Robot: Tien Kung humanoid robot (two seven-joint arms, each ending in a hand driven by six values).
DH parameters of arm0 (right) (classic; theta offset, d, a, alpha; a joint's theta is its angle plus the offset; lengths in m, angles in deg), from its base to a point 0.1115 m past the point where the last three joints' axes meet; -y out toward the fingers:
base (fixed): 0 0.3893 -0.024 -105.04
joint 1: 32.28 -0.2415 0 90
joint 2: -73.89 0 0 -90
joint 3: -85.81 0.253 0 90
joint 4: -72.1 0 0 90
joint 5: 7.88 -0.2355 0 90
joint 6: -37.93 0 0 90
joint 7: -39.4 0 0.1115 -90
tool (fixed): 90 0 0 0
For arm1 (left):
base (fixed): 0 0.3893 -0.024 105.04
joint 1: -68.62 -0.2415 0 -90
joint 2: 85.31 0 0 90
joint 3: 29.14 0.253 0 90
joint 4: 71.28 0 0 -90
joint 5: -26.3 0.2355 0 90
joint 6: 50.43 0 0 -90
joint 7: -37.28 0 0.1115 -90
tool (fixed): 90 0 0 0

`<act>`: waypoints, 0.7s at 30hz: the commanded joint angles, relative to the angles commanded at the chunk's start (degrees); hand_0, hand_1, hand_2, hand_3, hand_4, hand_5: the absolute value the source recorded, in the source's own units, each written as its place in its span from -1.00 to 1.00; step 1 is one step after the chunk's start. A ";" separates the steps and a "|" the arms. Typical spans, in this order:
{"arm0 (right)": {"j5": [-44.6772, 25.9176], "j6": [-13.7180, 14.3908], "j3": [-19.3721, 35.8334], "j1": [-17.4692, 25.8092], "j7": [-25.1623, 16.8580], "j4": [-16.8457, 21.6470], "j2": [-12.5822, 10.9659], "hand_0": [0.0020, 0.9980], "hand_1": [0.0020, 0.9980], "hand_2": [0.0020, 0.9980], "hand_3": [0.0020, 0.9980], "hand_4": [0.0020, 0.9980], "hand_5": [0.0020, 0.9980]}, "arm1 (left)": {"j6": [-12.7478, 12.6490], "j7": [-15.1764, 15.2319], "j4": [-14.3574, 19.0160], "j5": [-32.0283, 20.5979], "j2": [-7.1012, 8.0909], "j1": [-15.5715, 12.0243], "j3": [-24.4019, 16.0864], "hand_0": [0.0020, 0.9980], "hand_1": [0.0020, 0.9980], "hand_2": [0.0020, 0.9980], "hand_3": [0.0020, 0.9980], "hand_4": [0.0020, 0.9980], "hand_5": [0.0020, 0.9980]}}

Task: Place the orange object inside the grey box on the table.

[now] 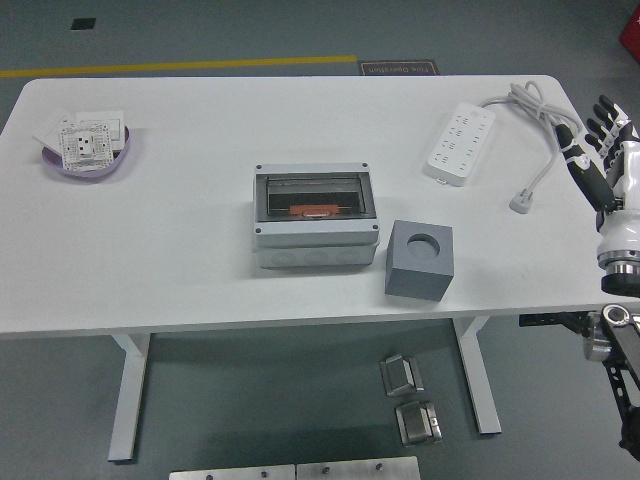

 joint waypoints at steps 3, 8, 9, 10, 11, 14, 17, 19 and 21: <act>0.38 0.07 0.16 0.03 0.19 0.03 0.05 0.76 0.76 0.81 0.84 0.98 0.18 | -0.01 -0.04 0.00 -0.06 0.00 -0.03 0.04 0.26 0.09 0.05 0.16 -0.20 -0.81; 0.70 0.09 0.33 0.07 0.26 0.15 -0.03 0.77 0.76 0.81 0.84 0.97 0.20 | -0.02 -0.10 0.00 0.15 -0.01 -0.06 -0.21 0.26 0.09 0.05 0.16 -0.20 -0.81; 0.71 0.10 0.32 0.05 0.24 0.14 -0.05 0.77 0.76 0.81 0.84 0.97 0.20 | -0.02 -0.11 0.00 0.21 0.00 -0.08 -0.29 0.26 0.09 0.05 0.16 -0.20 -0.81; 0.71 0.10 0.31 0.02 0.22 0.11 -0.06 0.77 0.76 0.81 0.84 0.97 0.20 | -0.03 -0.11 0.00 0.24 0.00 -0.10 -0.34 0.26 0.09 0.05 0.16 -0.20 -0.81; 0.69 0.11 0.30 -0.01 0.16 0.09 -0.08 0.77 0.76 0.81 0.84 0.97 0.20 | -0.02 -0.12 0.00 0.31 0.00 -0.14 -0.40 0.26 0.09 0.05 0.16 -0.20 -0.81; 0.61 0.14 0.28 -0.05 0.05 0.04 -0.10 0.77 0.76 0.80 0.84 0.97 0.19 | 0.00 -0.13 0.00 0.52 0.01 -0.24 -0.61 0.26 0.09 0.05 0.16 -0.20 -0.81; 0.61 0.12 0.17 0.00 0.12 0.01 -0.20 0.77 0.76 0.80 0.84 0.97 0.19 | 0.01 -0.16 0.00 0.73 0.00 -0.31 -0.83 0.26 0.09 0.05 0.16 -0.20 -0.81; 0.63 0.14 0.23 0.03 0.16 0.00 -0.22 0.77 0.76 0.80 0.84 0.97 0.19 | 0.01 -0.16 0.00 0.63 -0.03 -0.32 -0.76 0.26 0.09 0.05 0.16 -0.20 -0.81; 0.73 0.17 0.40 0.04 0.23 0.04 -0.22 0.77 0.74 0.79 0.84 0.97 0.20 | 0.01 -0.16 0.00 0.45 -0.07 -0.30 -0.56 0.26 0.09 0.05 0.16 -0.20 -0.81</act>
